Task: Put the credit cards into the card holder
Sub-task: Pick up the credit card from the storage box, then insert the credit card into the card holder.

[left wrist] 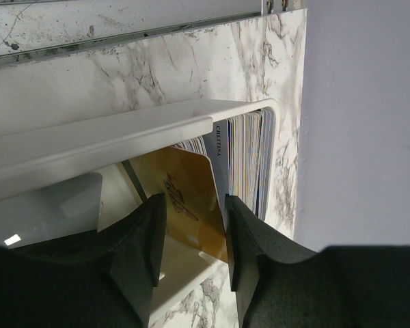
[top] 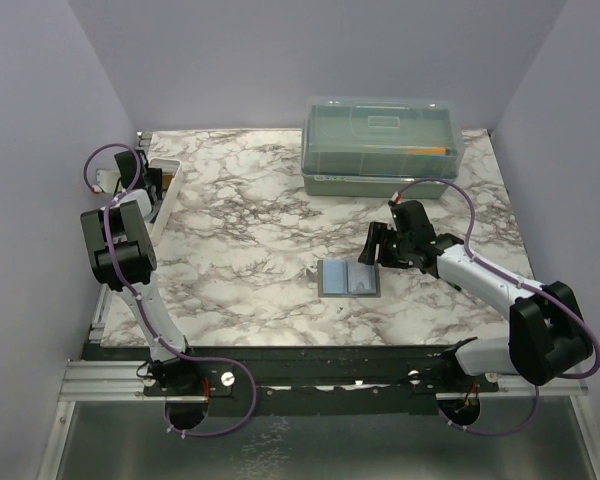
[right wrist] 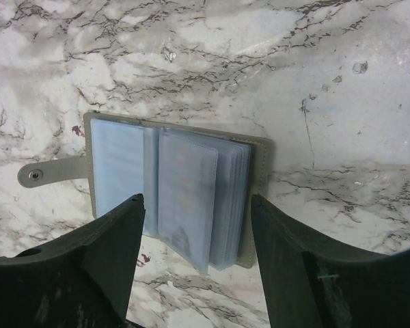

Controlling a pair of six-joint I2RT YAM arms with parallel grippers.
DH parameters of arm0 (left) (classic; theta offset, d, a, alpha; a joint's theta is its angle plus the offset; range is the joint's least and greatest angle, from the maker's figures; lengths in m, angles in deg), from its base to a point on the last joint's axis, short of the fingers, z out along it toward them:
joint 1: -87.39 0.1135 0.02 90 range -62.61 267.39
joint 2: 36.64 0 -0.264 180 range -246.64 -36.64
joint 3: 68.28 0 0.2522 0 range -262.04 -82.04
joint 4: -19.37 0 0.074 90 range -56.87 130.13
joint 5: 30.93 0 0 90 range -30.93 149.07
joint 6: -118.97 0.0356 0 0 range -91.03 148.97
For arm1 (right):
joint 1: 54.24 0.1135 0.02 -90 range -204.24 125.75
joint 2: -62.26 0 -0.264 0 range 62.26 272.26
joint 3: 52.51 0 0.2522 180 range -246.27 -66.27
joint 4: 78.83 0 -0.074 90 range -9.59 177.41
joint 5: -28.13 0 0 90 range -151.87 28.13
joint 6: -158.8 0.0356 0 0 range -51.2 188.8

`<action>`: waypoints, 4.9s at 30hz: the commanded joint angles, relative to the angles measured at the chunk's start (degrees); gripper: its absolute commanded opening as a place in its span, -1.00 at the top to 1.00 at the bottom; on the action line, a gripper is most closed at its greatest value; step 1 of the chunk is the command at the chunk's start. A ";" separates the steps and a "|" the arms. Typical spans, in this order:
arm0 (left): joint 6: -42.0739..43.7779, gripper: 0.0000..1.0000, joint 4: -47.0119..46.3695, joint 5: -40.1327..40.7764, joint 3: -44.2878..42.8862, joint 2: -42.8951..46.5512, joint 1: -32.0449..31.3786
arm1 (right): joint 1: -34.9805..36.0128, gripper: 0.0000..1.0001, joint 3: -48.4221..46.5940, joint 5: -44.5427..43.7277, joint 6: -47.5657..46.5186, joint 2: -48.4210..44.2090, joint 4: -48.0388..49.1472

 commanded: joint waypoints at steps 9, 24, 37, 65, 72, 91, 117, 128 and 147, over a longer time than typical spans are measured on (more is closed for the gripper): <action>0.33 0.39 -0.47 2.33 -1.05 4.16 0.45 | -0.29 -0.33 0.62 1.27 -0.84 -0.74 0.21; -3.01 0.85 10.14 2.09 -3.66 5.76 0.66 | -0.25 -0.33 1.60 1.20 -0.37 -2.82 -0.37; -5.26 1.00 19.02 -0.11 -4.20 10.73 1.00 | -0.26 -0.33 2.58 1.56 0.37 -4.21 -0.85; 34.19 1.00 9.51 -44.85 21.06 31.26 -39.20 | -0.23 -0.04 3.77 0.28 6.05 5.53 -1.46; 37.07 1.00 8.08 -59.17 21.38 22.34 -48.25 | -0.23 0.37 5.30 -0.80 7.80 5.09 -1.74; 30.21 1.00 1.41 -55.90 18.28 7.52 -52.16 | -0.24 0.42 5.65 -0.23 6.36 5.76 -0.77; 26.79 1.00 -5.25 -45.75 18.65 2.36 -53.17 | -0.23 0.43 6.54 1.22 5.79 5.88 0.65; 23.97 1.00 -9.30 -42.90 19.50 1.40 -53.53 | -0.24 0.44 6.96 1.46 5.88 5.24 0.73; 18.57 0.70 -13.56 -28.52 25.90 6.51 -59.37 | -0.25 0.44 8.34 4.13 7.80 4.04 3.20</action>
